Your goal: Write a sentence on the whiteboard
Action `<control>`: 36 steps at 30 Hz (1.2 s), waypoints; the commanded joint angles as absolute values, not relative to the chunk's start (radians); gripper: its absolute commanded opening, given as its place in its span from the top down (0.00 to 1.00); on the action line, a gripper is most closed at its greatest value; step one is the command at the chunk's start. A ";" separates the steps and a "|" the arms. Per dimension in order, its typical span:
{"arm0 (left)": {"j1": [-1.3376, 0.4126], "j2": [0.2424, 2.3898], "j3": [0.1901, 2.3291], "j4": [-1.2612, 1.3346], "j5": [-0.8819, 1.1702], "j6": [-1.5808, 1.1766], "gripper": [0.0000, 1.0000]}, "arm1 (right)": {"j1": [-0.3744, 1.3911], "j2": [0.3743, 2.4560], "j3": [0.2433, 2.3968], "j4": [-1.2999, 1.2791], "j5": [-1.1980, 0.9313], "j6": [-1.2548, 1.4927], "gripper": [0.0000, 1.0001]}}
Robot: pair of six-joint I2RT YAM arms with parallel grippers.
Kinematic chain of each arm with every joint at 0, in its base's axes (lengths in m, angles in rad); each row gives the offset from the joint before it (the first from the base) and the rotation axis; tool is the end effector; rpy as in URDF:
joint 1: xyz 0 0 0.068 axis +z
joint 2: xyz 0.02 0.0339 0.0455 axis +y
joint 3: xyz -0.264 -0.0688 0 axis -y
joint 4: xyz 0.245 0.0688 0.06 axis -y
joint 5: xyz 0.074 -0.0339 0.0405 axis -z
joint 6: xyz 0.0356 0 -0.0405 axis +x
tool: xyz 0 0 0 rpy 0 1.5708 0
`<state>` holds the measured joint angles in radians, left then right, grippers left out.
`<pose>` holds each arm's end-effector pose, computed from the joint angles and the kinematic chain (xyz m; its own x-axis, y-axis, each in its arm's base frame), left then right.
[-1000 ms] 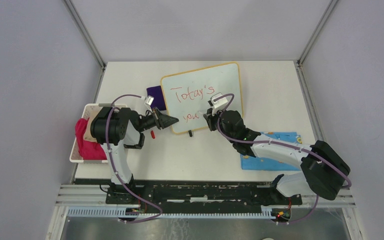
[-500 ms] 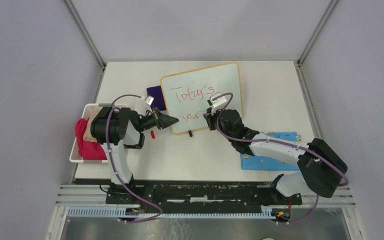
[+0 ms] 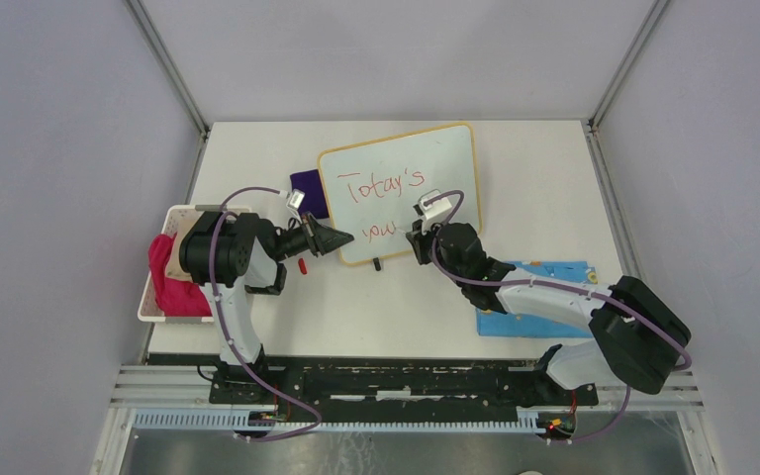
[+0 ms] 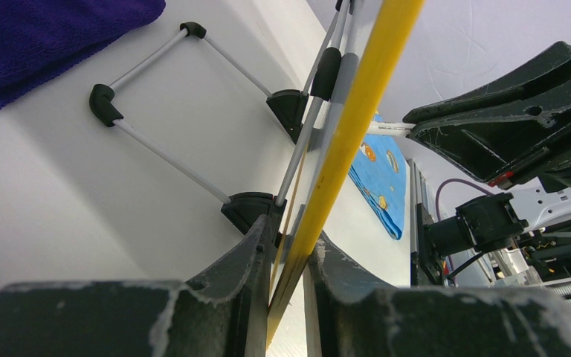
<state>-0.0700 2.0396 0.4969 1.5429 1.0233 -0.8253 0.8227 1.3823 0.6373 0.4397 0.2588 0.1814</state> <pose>0.2958 -0.0512 0.1058 -0.6524 -0.3377 -0.6785 0.6026 0.3117 -0.7346 0.2072 0.2098 0.2182 -0.2990 -0.0658 -0.9520 -0.4967 0.8625 0.0964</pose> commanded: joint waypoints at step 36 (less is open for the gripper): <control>-0.072 2.075 0.499 1.693 1.001 -0.874 0.98 | 0.787 1.373 0.705 0.437 0.301 0.172 1.00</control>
<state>-0.0700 2.0399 0.4976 1.5433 1.0233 -0.8253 0.8112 1.3876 0.6750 0.4168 0.2543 0.1864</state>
